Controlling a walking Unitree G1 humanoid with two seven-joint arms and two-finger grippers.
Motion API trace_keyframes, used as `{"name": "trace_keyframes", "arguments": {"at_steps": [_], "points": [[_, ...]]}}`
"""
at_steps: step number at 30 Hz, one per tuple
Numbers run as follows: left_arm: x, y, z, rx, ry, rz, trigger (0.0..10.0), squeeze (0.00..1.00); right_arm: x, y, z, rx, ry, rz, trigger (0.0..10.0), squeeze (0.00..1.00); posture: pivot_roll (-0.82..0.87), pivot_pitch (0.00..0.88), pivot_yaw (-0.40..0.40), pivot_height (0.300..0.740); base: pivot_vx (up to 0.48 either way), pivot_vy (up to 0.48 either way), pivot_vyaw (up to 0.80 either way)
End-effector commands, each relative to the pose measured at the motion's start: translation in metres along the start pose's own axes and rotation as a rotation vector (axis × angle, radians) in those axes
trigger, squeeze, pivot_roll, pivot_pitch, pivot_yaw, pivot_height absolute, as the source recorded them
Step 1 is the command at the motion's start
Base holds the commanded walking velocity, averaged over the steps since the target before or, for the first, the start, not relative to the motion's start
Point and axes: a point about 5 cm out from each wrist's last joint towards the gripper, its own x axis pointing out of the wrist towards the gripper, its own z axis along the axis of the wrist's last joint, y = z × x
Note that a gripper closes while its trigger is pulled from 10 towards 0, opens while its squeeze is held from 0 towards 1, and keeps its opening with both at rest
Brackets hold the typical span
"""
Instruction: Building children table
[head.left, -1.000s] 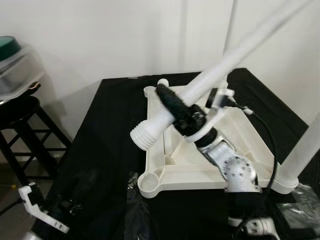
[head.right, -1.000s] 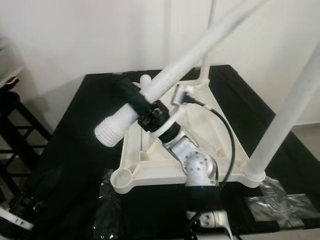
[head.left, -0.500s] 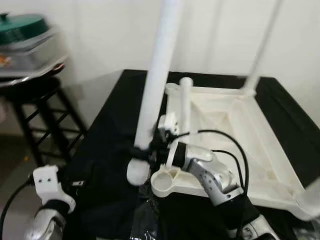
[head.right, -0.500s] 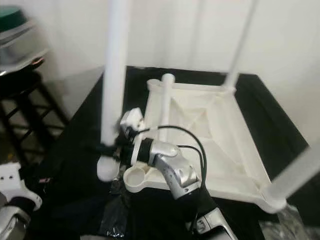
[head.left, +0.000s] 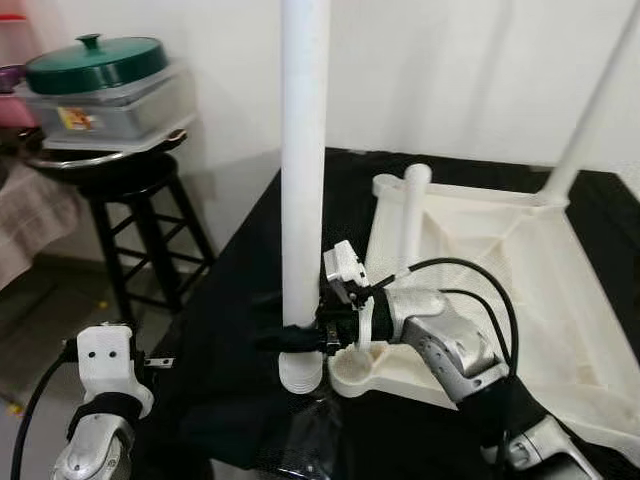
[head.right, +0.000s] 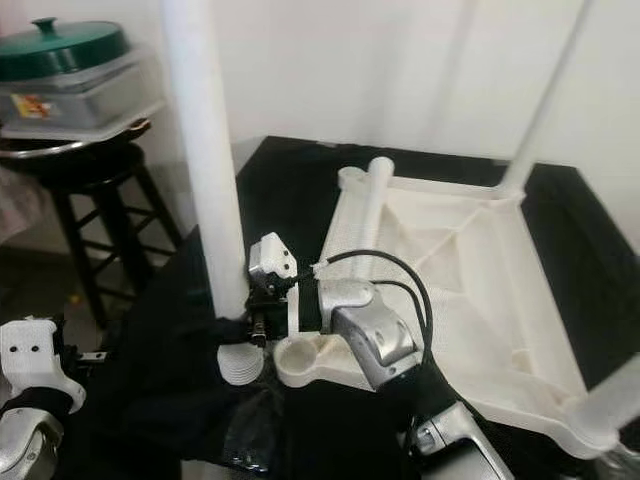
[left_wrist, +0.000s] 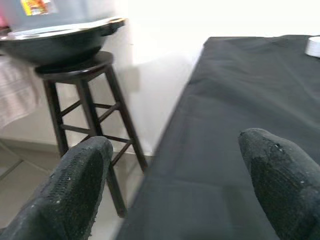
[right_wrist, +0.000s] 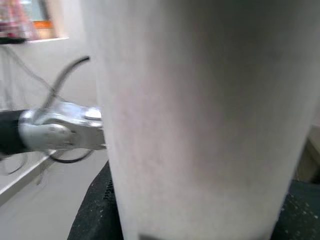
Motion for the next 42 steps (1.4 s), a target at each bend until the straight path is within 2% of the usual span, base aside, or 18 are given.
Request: {"name": "trace_keyframes", "arguments": {"at_steps": [1,7,10,12,13,15,16,17,20,24,27,31,34,42], "points": [[-0.004,-0.004,-0.006,-0.003,0.023,0.022,10.0,0.00,-0.002,0.000,0.011,-0.003,-0.017,0.066,10.0,0.00,0.03,0.023,0.014,0.740,0.000,0.000,0.00],[-0.005,-0.006,-0.011,-0.026,0.036,0.008,10.0,0.00,-0.011,0.001,0.032,0.016,-0.081,0.158,10.0,0.00,0.04,0.028,0.016,0.740,0.000,0.000,0.00],[-0.005,-0.007,-0.012,-0.037,0.037,0.000,10.0,0.00,-0.012,0.002,0.034,0.022,-0.081,0.180,10.0,0.00,0.04,0.028,0.016,0.740,0.000,0.000,0.00],[-0.004,-0.007,-0.012,-0.055,0.037,-0.009,10.0,0.00,-0.014,0.003,0.033,0.017,-0.053,0.206,10.0,0.00,0.03,0.031,0.015,0.740,0.000,0.000,0.00],[-0.004,-0.008,-0.012,-0.068,0.034,-0.018,10.0,0.00,-0.014,0.003,0.027,0.001,0.000,0.209,10.0,0.00,0.03,0.033,0.014,0.740,0.000,0.000,0.00],[-0.004,-0.008,-0.012,-0.068,0.034,-0.018,10.0,0.00,-0.014,0.003,0.027,0.001,0.000,0.209,10.0,0.00,0.03,0.033,0.014,0.740,0.000,0.000,0.00],[-0.004,-0.009,-0.012,-0.075,0.035,-0.022,10.0,0.00,-0.014,0.002,0.019,-0.012,0.052,0.204,10.0,0.00,0.03,0.036,0.013,0.740,0.000,0.000,0.00],[-0.004,-0.009,-0.012,-0.075,0.035,-0.022,10.0,0.00,-0.014,0.002,0.019,-0.012,0.052,0.204,10.0,0.00,0.03,0.036,0.013,0.740,0.000,0.000,0.00],[-0.006,-0.013,-0.010,-0.054,0.034,-0.047,10.0,0.00,-0.015,-0.008,0.002,-0.001,0.131,0.168,10.0,0.00,0.04,0.055,0.015,0.740,0.000,0.000,0.00],[-0.006,-0.013,-0.010,-0.054,0.034,-0.047,10.0,0.00,-0.015,-0.008,0.002,-0.001,0.131,0.168,10.0,0.00,0.04,0.055,0.015,0.740,0.000,0.000,0.00],[-0.010,-0.014,-0.008,-0.052,0.022,-0.060,10.0,0.00,-0.025,-0.013,0.009,0.049,0.103,0.191,10.0,0.00,0.05,0.079,0.016,0.740,0.000,0.000,0.00],[-0.012,-0.015,-0.006,-0.046,0.017,-0.073,10.0,0.00,-0.029,-0.015,0.011,0.061,0.097,0.195,10.0,0.00,0.05,0.085,0.019,0.740,0.000,0.000,0.00],[-0.016,-0.021,-0.003,-0.028,0.009,-0.130,10.0,0.00,-0.037,-0.019,0.007,0.107,0.093,0.174,10.0,0.00,0.06,0.091,0.024,0.740,0.000,0.000,0.00],[-0.021,-0.022,-0.003,-0.039,0.015,-0.152,10.0,0.00,-0.045,-0.021,0.001,0.129,0.095,0.165,10.0,0.00,0.06,0.100,0.036,0.740,0.000,0.000,0.00]]}}
